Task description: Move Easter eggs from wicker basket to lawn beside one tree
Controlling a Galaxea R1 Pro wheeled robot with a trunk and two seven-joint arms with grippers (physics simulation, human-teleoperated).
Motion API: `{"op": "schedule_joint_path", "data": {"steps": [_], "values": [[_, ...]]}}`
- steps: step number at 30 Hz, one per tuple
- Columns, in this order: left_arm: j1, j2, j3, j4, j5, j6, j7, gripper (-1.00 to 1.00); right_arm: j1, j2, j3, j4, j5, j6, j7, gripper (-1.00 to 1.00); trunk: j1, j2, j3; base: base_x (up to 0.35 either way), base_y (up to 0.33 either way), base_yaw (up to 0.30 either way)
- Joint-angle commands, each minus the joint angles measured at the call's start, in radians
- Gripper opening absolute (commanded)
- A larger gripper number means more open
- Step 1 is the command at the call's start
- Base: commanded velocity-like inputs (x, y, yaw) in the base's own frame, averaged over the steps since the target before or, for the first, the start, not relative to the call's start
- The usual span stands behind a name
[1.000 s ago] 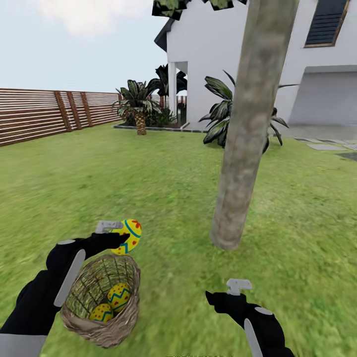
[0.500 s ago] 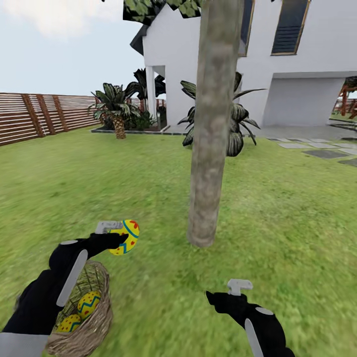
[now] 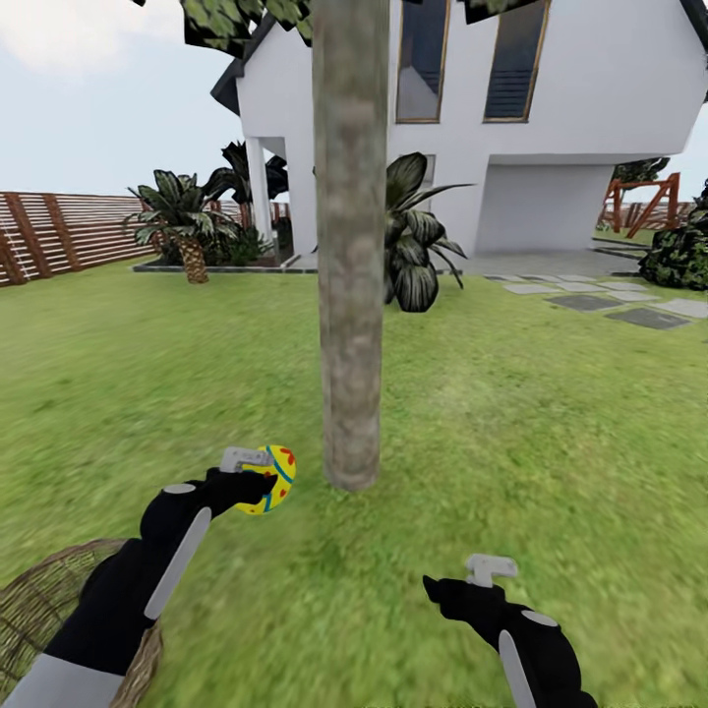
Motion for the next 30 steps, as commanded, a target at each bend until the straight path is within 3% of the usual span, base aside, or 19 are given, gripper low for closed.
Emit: {"op": "schedule_joint_path", "data": {"steps": [1, 7, 10, 16, 22, 25, 30], "values": [[-0.001, 0.001, -0.003, -0.003, 0.006, 0.005, 0.002, -1.00, -0.001, 0.001, -0.002, -0.001, -0.005, 0.005, 0.003, 1.00, 0.000, -0.001, -0.001, -0.029, -0.093, -0.069], [-0.001, 0.000, -0.013, -0.003, 0.007, 0.014, -0.009, -1.00, -0.001, 0.001, 0.000, -0.002, -0.005, 0.004, 0.002, 1.00, -0.023, 0.041, 0.019, -0.006, -0.018, -0.014], [-0.001, 0.000, -0.053, 0.000, 0.006, 0.027, -0.014, -1.00, -0.001, 0.002, 0.001, -0.001, -0.005, 0.004, 0.002, 1.00, -0.035, 0.062, 0.028, 0.000, 0.000, 0.000], [-0.002, -0.004, -0.076, 0.003, 0.003, 0.067, -0.012, -1.00, -0.001, 0.002, 0.001, -0.002, -0.005, 0.004, 0.002, 1.00, -0.058, 0.104, 0.047, 0.000, 0.000, 0.000], [-0.003, -0.022, -0.084, 0.042, 0.003, 0.074, -0.012, -1.00, -0.001, 0.002, 0.003, 0.000, -0.005, -0.001, 0.002, 1.00, -0.081, 0.146, 0.066, 0.000, 0.000, 0.000], [-0.003, -0.031, -0.088, 0.054, 0.003, 0.076, -0.012, -1.00, -0.001, 0.002, 0.004, 0.000, -0.005, -0.052, 0.001, 1.00, -0.092, 0.167, 0.076, 0.000, 0.000, -0.033], [-0.003, -0.034, -0.090, 0.062, 0.002, 0.076, -0.011, -1.00, -0.001, 0.002, -0.002, 0.001, -0.005, -0.071, 0.001, 1.00, -0.111, 0.202, 0.096, 0.000, 0.000, -0.180]]}}
